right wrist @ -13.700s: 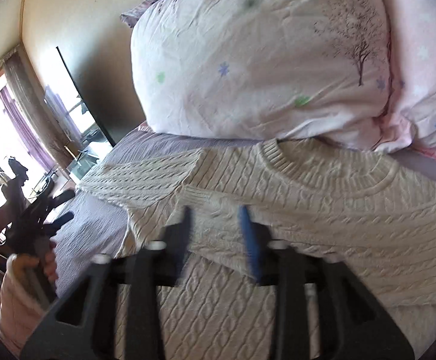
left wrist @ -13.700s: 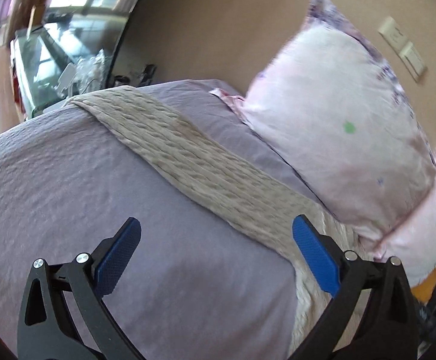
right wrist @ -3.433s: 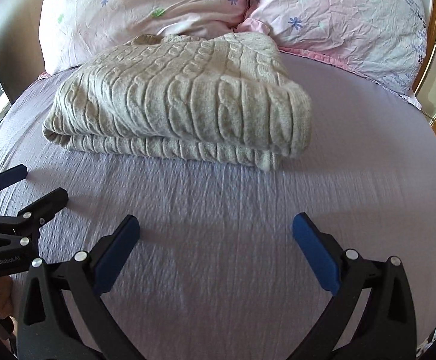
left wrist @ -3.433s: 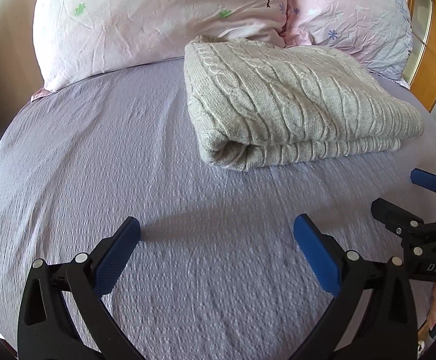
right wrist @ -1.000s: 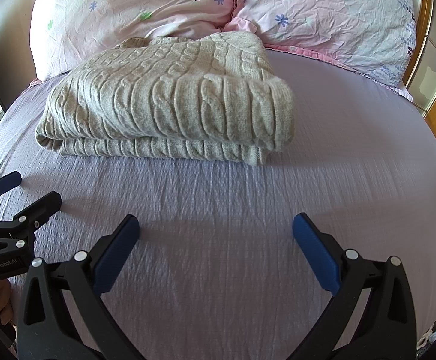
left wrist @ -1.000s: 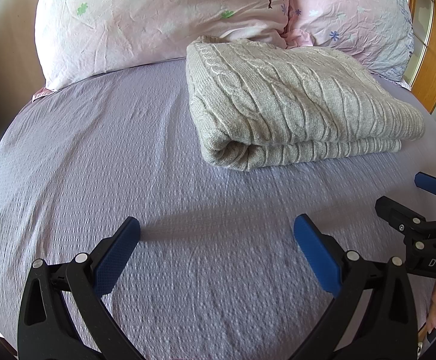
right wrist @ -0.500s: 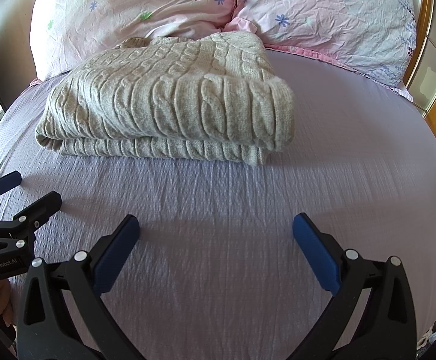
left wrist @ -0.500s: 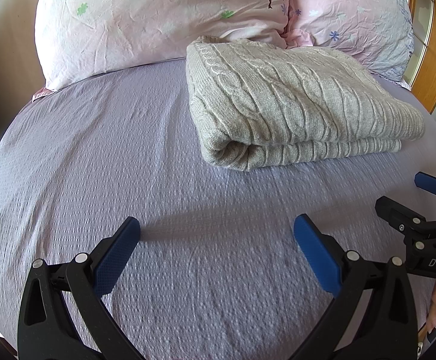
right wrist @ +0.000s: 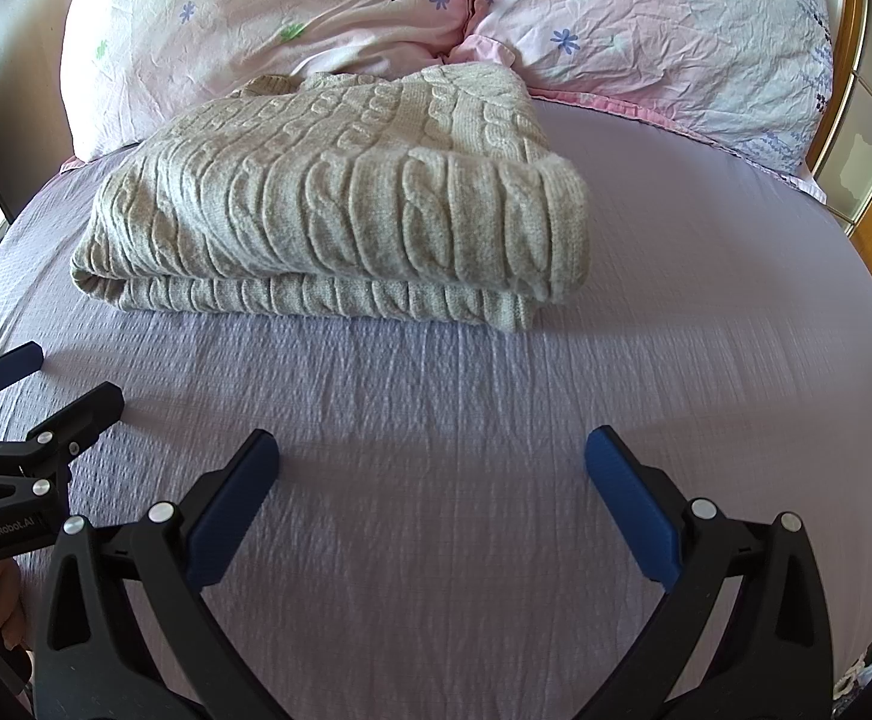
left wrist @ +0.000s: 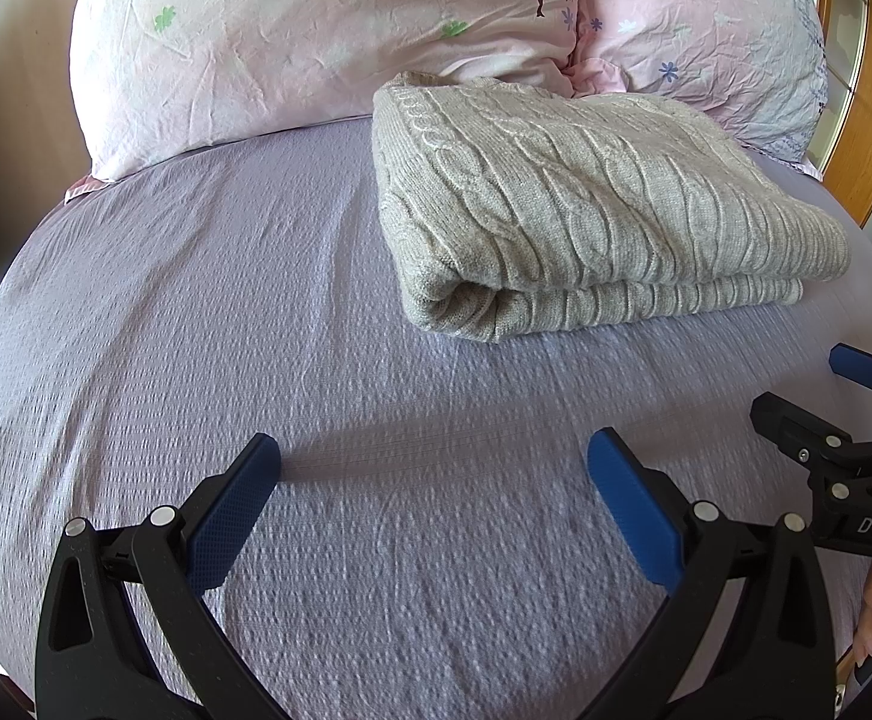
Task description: Fold small clothes
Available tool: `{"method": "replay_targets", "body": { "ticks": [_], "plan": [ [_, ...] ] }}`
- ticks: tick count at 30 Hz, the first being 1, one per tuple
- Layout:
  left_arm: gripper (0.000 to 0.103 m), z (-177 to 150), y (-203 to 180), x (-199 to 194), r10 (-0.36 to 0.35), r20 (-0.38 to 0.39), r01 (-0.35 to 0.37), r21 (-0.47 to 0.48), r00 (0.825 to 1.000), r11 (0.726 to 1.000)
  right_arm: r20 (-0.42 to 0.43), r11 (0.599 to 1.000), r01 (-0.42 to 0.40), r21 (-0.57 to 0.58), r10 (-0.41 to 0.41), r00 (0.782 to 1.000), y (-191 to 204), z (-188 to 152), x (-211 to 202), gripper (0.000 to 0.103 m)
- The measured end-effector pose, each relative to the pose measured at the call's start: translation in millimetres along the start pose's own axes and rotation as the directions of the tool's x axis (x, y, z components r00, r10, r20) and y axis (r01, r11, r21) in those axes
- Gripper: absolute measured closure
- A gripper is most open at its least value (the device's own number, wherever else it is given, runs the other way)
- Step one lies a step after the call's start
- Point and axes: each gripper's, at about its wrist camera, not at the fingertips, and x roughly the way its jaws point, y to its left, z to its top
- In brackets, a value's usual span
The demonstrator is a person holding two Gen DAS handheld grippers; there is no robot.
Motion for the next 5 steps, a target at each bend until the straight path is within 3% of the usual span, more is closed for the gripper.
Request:
{"method": "replay_targets", "body": {
  "ticks": [5],
  "plan": [
    [0.001, 0.0, -0.1, 0.0, 0.000, 0.000, 0.000, 0.000, 1.000, 1.000, 0.000, 1.000, 0.000, 0.000, 0.000, 1.000, 0.1, 0.0, 0.0, 0.002]
  ]
}}
